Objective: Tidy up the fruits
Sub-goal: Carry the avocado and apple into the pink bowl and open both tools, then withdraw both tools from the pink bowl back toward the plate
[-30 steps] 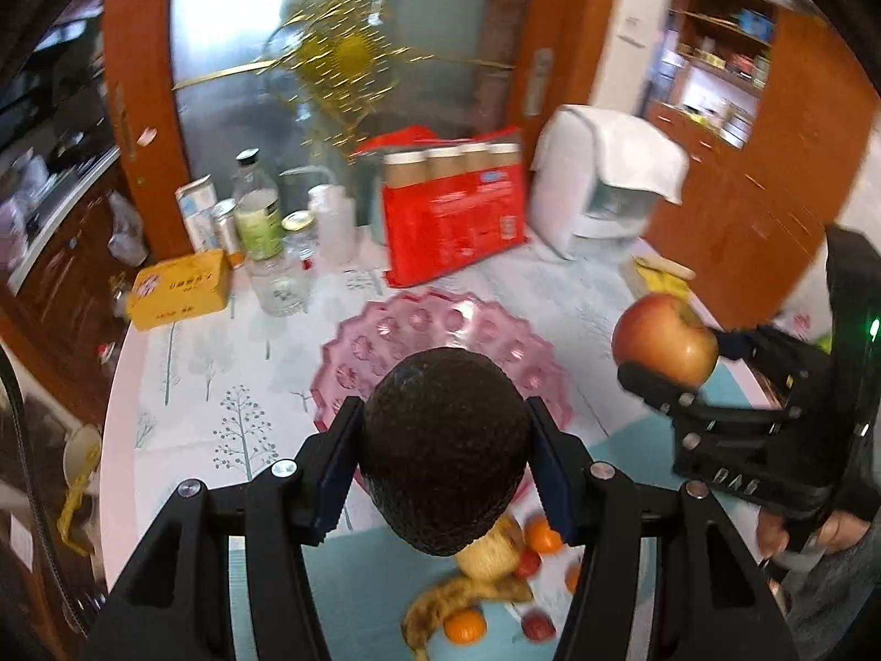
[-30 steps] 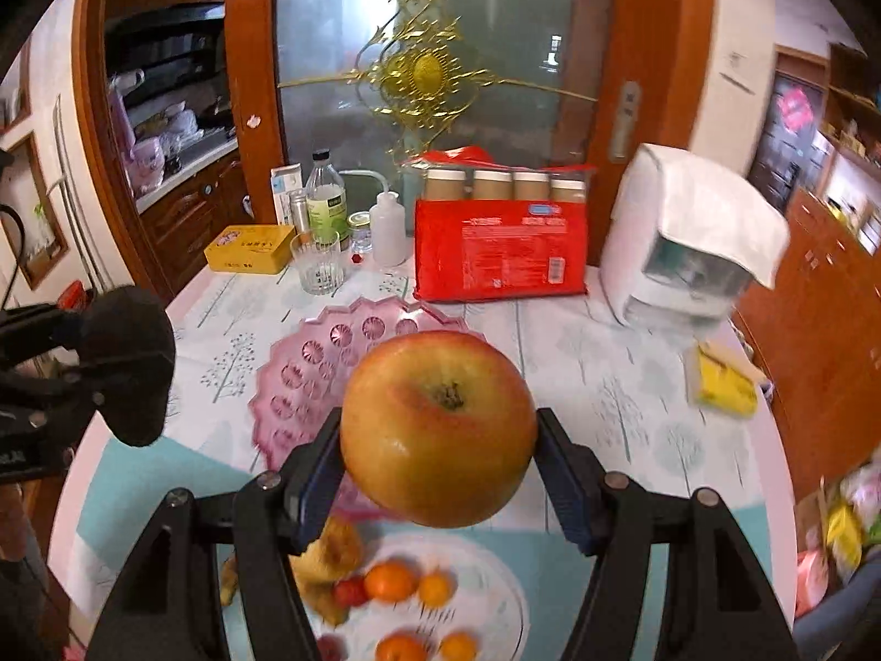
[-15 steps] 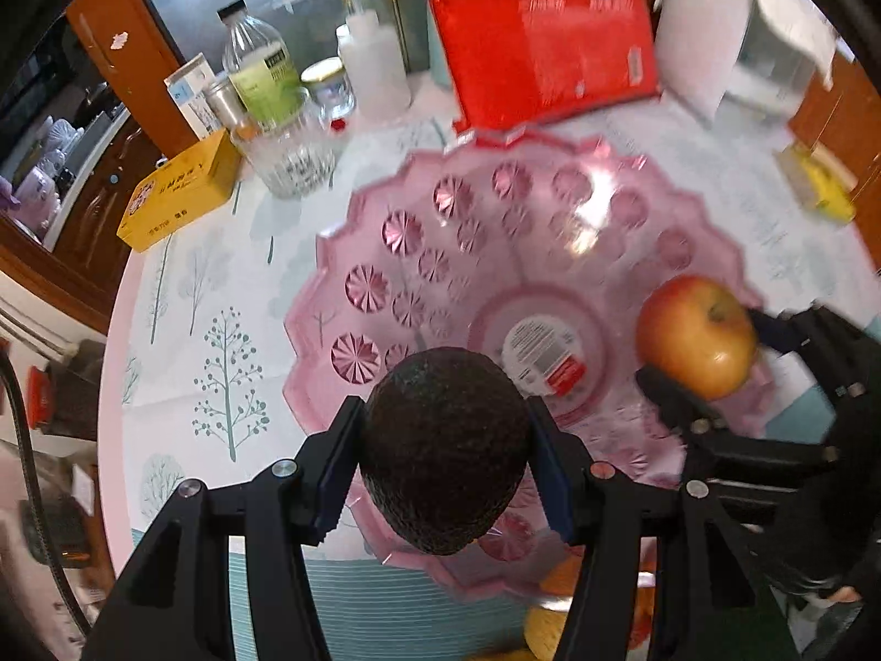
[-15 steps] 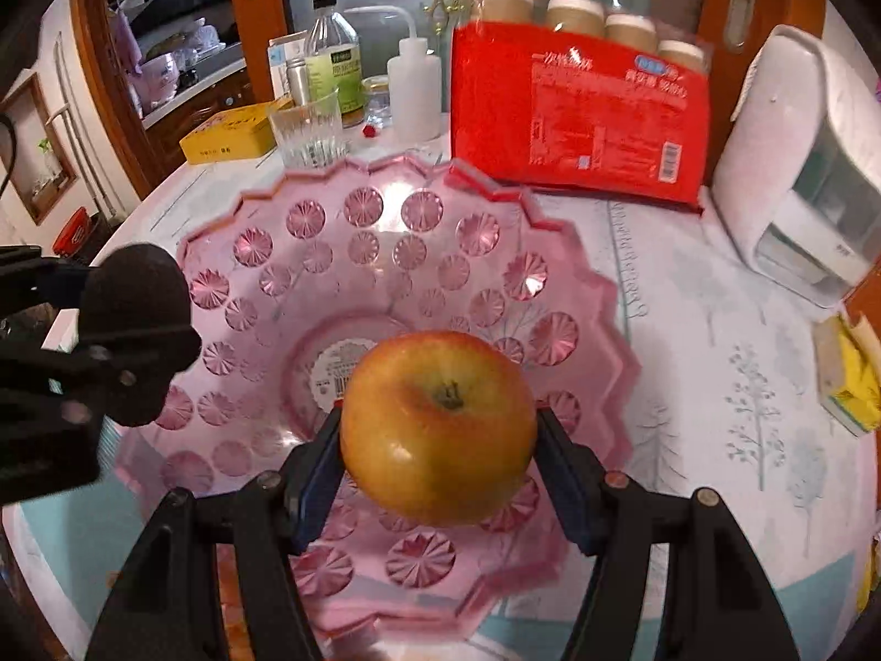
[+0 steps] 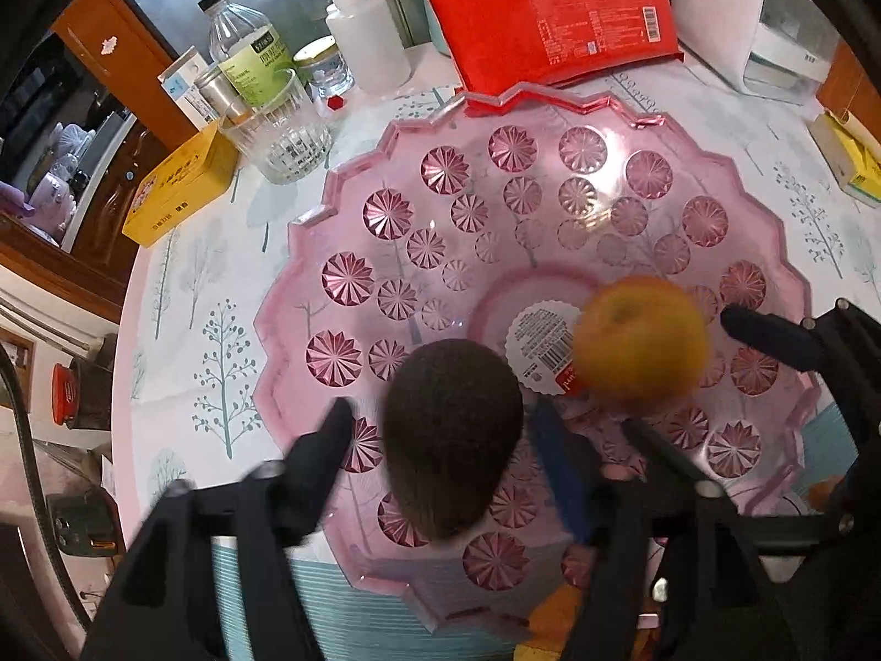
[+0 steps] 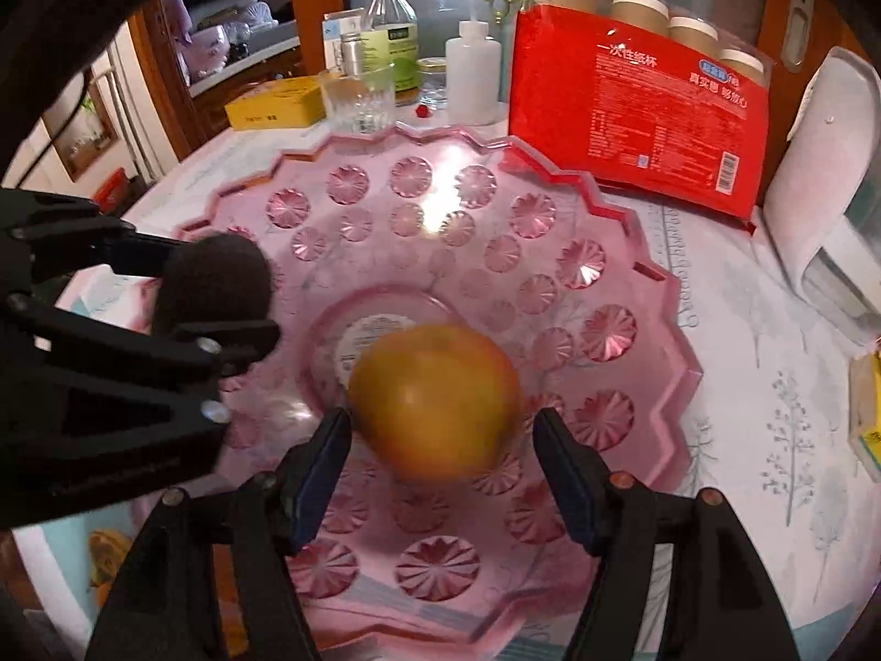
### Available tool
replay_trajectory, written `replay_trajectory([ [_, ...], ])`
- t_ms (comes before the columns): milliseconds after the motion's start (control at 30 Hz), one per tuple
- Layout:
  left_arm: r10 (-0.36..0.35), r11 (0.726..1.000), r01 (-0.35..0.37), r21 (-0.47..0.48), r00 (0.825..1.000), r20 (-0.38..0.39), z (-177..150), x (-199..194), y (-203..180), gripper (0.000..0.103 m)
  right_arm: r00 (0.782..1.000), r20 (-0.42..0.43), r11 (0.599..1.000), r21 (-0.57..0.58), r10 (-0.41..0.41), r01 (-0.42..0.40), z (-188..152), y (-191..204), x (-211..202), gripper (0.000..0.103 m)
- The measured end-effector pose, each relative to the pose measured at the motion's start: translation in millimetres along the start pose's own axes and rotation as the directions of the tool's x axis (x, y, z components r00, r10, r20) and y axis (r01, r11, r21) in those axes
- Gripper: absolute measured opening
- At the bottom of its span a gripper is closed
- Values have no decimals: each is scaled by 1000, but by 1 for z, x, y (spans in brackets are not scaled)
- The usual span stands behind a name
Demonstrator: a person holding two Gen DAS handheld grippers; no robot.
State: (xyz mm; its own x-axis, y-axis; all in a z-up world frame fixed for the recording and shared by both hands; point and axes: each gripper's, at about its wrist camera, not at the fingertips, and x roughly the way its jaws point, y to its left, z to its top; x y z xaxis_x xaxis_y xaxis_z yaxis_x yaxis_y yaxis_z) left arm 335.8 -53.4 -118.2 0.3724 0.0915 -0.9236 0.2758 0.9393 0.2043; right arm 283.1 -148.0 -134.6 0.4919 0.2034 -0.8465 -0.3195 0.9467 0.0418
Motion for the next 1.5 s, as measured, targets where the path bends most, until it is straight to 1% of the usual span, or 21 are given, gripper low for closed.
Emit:
replay_trajectory([
  [33, 6, 1000, -6, -3, 1000, 16, -1, -5, 0, 88, 1000, 11, 1000, -1, 12, -12, 0, 1, -3, 76],
  [67, 8, 1000, -8, -5, 1000, 29, -1, -10, 0, 92, 1000, 21, 1000, -5, 11, -11, -1, 2, -6, 78],
  [100, 6, 1000, -6, -6, 999, 35, -1, -13, 0, 92, 999, 37, 1000, -4, 7, -6, -1, 3, -10, 82],
  [133, 4, 1000, -3, -8, 999, 36, -1, -16, 1, 92, 999, 47, 1000, -2, 8, -7, -1, 3, -12, 83],
  [233, 2, 1000, 0, -27, 999, 45, -5, -27, 4, 92, 997, 58, 999, 20, 41, -42, -1, 3, -23, 84],
  [333, -14, 998, 18, -58, 998, 69, -14, -40, 9, 92, 996, 56, 997, 45, 65, -67, -2, 6, -34, 84],
  [433, -26, 995, 36, -98, 994, 106, -26, -57, 16, 92, 994, 67, 995, 53, 81, -84, -4, 9, -49, 84],
  [600, -50, 985, 78, -154, 983, 179, -45, -85, 29, 92, 994, 86, 992, 99, 67, -75, -5, 12, -74, 85],
  [667, -69, 981, 108, -162, 971, 229, -55, -99, 37, 92, 997, 54, 985, 155, 62, -70, -4, 10, -79, 85],
  [700, -74, 980, 116, -164, 968, 241, -57, -104, 39, 92, 996, 52, 980, 181, 69, -77, -5, 8, -82, 85],
  [767, -90, 976, 140, -167, 957, 275, -66, -120, 45, 92, 994, 77, 976, 197, 78, -92, -7, 8, -93, 85],
  [833, -96, 975, 151, -163, 949, 301, -73, -131, 48, 92, 993, 108, 977, 204, 41, -62, -10, 12, -106, 85],
  [933, -108, 975, 166, -151, 937, 332, -86, -151, 54, 92, 992, 129, 977, 211, 5, -33, -14, 19, -121, 85],
  [1033, -144, 968, 207, -143, 922, 360, -97, -170, 60, 92, 989, 148, 976, 219, -21, -13, -20, 26, -138, 85],
  [1167, -164, 961, 240, -138, 896, 413, -116, -196, 67, 92, 978, 208, 972, 234, -36, -14, -31, 36, -168, 85],
  [1233, -169, 958, 251, -139, 885, 433, -125, -206, 70, 92, 969, 241, 975, 222, -60, 5, -37, 43, -186, 85],
  [1367, -185, 951, 280, -133, 856, 483, -150, -228, 76, 92, 956, 280, 979, 203, -85, 28, -49, 53, -213, 85],
  [1433, -183, 947, 288, -144, 848, 497, -163, -235, 78, 92, 950, 294, 979, 198, -102, 44, -54, 57, -226, 85],
  [1500, -187, 937, 307, -166, 844, 503, -176, -237, 82, 92, 950, 295, 979, 197, -105, 47, -59, 61, -235, 85],
])
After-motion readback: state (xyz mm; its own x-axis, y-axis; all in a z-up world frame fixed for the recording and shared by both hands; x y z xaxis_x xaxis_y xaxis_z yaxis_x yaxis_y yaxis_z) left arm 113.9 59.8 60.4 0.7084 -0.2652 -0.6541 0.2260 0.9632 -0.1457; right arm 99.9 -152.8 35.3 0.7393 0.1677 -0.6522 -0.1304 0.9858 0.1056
